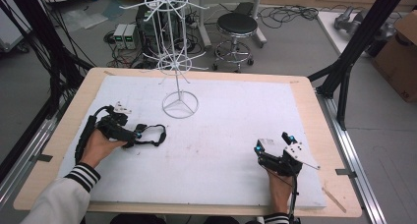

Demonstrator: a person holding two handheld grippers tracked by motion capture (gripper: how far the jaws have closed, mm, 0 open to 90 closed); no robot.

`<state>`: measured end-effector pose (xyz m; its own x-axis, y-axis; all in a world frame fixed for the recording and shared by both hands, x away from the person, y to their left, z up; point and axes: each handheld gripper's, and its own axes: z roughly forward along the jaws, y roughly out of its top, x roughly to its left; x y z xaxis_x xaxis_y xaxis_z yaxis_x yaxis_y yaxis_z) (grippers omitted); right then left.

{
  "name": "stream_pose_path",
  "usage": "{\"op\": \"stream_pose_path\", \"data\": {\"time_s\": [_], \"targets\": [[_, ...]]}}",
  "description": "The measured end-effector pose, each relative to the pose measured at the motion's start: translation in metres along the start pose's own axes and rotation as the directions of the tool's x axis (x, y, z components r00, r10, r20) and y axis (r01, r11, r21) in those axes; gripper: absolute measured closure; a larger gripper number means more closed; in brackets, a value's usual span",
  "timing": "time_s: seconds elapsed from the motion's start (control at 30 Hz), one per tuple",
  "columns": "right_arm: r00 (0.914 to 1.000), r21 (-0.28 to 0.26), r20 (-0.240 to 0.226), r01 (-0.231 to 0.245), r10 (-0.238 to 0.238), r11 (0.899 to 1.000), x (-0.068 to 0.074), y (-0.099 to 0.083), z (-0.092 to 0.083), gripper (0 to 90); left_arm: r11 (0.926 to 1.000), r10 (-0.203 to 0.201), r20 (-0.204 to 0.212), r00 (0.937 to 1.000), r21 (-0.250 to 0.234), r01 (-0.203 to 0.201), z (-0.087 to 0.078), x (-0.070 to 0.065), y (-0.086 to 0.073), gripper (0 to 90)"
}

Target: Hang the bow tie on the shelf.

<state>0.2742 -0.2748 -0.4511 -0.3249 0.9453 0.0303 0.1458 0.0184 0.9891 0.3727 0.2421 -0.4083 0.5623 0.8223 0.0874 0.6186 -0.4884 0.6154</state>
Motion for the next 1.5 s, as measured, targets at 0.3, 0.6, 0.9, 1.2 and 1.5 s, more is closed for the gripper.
{"op": "stream_pose_path", "data": {"time_s": [0.3,0.6,0.9,1.2,1.5], "targets": [[1.0,0.002,-0.002,-0.009,0.009,1.0,0.0,0.0,0.0,2.8,0.9984,-0.007,0.013,0.9999,0.055,0.006,0.009,0.0,-0.001,42.1],[0.9999,0.003,-0.002,-0.012,0.012,1.0,0.0,0.0,-0.001,2.8,0.9957,0.01,0.043,0.999,0.091,-0.014,0.014,-0.004,0.0,58.9],[0.9999,0.0,0.0,-0.013,0.013,1.0,0.0,0.0,-0.001,2.8,0.9959,0.005,0.066,0.9978,0.089,-0.011,0.015,-0.008,0.001,72.8],[0.9999,0.001,0.001,-0.012,0.012,1.0,0.0,0.0,-0.001,2.8,0.9971,0.022,0.053,0.9984,0.072,-0.025,0.009,-0.009,0.002,75.0],[1.0,0.0,0.004,-0.002,0.002,1.0,0.0,0.0,0.0,2.8,0.9989,0.011,0.054,0.9985,-0.045,-0.008,-0.015,-0.005,-0.001,75.2]]}}
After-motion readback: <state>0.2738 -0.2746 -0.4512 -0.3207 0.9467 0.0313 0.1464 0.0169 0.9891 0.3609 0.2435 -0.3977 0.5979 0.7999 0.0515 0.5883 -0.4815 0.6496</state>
